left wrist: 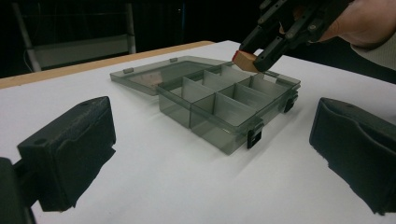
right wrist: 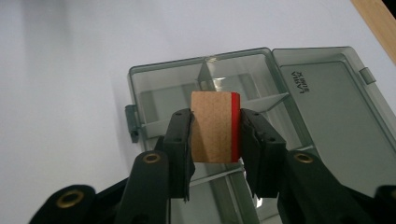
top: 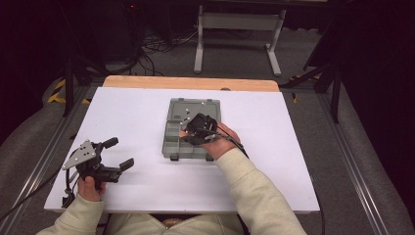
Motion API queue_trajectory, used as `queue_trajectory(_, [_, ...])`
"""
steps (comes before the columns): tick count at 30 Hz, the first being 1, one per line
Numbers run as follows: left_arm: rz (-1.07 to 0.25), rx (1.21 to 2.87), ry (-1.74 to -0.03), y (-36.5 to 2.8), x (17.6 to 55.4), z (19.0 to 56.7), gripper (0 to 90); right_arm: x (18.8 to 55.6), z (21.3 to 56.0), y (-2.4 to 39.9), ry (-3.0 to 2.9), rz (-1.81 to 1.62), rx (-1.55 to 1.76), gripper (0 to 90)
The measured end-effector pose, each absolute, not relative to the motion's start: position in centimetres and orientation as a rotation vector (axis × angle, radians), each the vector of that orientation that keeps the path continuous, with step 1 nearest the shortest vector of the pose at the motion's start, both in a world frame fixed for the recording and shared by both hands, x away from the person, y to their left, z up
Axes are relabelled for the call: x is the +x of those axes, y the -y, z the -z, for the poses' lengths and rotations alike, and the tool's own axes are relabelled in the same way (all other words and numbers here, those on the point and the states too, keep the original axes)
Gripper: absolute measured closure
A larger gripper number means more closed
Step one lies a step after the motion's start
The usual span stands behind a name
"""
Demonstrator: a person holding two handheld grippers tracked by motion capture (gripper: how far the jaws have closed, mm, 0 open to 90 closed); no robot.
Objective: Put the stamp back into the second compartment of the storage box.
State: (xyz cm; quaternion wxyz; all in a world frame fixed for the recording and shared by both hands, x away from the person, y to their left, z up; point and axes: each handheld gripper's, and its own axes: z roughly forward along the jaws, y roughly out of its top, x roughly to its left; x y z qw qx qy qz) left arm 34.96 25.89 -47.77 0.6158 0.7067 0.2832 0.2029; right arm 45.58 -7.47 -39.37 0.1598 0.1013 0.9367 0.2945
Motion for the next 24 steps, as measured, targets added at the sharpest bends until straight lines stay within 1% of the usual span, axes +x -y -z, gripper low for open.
queue_trajectory(24, [-0.467,1.632,-0.647,-25.9,35.0,47.8,1.2,48.9,40.5,7.5,-2.637,-0.836,0.393,65.4])
